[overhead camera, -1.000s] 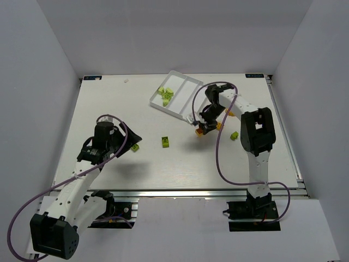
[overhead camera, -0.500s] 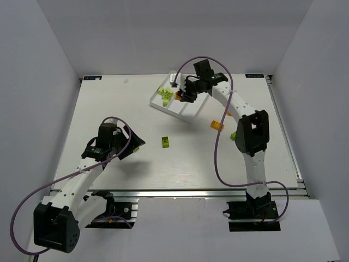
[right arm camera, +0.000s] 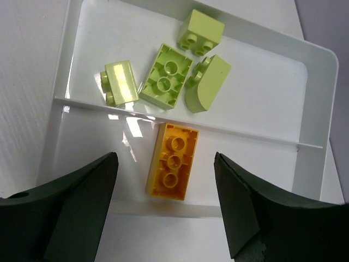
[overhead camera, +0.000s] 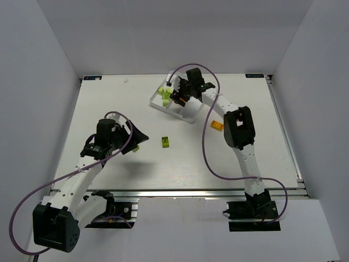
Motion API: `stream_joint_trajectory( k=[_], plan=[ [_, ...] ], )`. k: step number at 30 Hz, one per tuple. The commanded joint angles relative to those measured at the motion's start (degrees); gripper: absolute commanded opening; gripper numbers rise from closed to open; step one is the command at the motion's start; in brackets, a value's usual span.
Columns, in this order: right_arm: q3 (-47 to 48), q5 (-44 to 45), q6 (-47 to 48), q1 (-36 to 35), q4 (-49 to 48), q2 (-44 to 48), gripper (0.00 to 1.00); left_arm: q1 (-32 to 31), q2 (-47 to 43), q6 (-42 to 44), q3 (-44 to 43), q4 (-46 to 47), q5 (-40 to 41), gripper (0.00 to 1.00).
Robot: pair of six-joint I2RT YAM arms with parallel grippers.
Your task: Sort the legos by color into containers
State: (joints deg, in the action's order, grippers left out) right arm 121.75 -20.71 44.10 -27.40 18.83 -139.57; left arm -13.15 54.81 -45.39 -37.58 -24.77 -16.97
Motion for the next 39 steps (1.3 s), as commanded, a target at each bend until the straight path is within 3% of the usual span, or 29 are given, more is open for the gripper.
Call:
stream_joint_trajectory(
  k=[1, 5, 7, 8, 11, 13, 15, 16, 18, 19, 20, 24, 28, 32, 39],
  plan=[
    [1.6, -0.4, -3.9, 0.2, -4.7, 3.2, 0.77, -0.2, 0.7, 1.5, -2.9, 3.4, -4.0, 0.85],
    [-2.7, -1.8, -12.4, 2.3, -3.9, 10.2, 0.74, -0.7, 6.1, 2.0, -4.9, 8.9, -8.8, 0.76],
    [-5.9, -1.5, -21.0, 5.0, -2.7, 13.6, 0.65, -2.1, 10.0, 2.7, -7.2, 11.3, -10.4, 0.68],
    [-10.4, -2.2, -22.7, 5.7, -2.2, 17.4, 0.44, -3.2, 14.4, 2.9, -10.3, 11.7, -11.2, 0.59],
    [-17.0, -3.4, -25.1, 8.9, 1.5, 24.3, 0.08, -6.2, 23.5, 3.6, -17.9, 12.6, -11.9, 0.44],
    [-21.5, -2.5, -25.4, 11.7, 5.7, 27.1, 0.05, -8.0, 27.9, 3.4, -22.0, 13.5, -11.9, 0.42],
    [-25.7, -3.2, -27.4, 13.3, 7.8, 30.5, 0.18, -11.5, 34.8, 2.3, -28.9, 13.1, -11.6, 0.42],
    [-27.3, -4.7, -27.6, 16.3, 8.6, 31.6, 0.43, -12.8, 37.5, 2.0, -31.5, 12.7, -11.2, 0.45],
    [-30.5, -5.6, -29.6, 18.9, 8.5, 35.8, 0.66, -16.6, 44.6, -0.7, -40.2, 10.0, -8.6, 0.58],
    [-33.0, -5.7, -30.3, 19.6, 8.4, 36.9, 0.83, -18.0, 47.3, -1.6, -43.1, 10.0, -8.6, 0.62],
    [-33.7, -6.1, -31.3, 21.8, 8.6, 38.7, 0.88, -19.1, 49.8, -3.1, -46.2, 6.8, -5.9, 0.66],
    [-34.9, -7.8, -36.4, 26.4, 9.4, 41.0, 0.89, -25.2, 63.4, -11.6, -68.1, -7.4, 1.5, 0.74],
    [-34.7, -7.6, -39.3, 29.7, 10.3, 41.6, 0.89, -28.7, 75.3, -19.6, -80.9, -13.2, 3.1, 0.84],
    [-34.7, -7.1, -39.6, 30.9, 11.4, 41.9, 0.89, -30.5, 80.8, -28.5, -86.8, -14.0, 5.2, 0.85],
    [-39.7, -8.8, -39.7, 33.1, 8.8, 44.9, 0.89, -32.9, 86.3, -35.8, -89.6, -10.8, 8.8, 0.86]
  ],
)
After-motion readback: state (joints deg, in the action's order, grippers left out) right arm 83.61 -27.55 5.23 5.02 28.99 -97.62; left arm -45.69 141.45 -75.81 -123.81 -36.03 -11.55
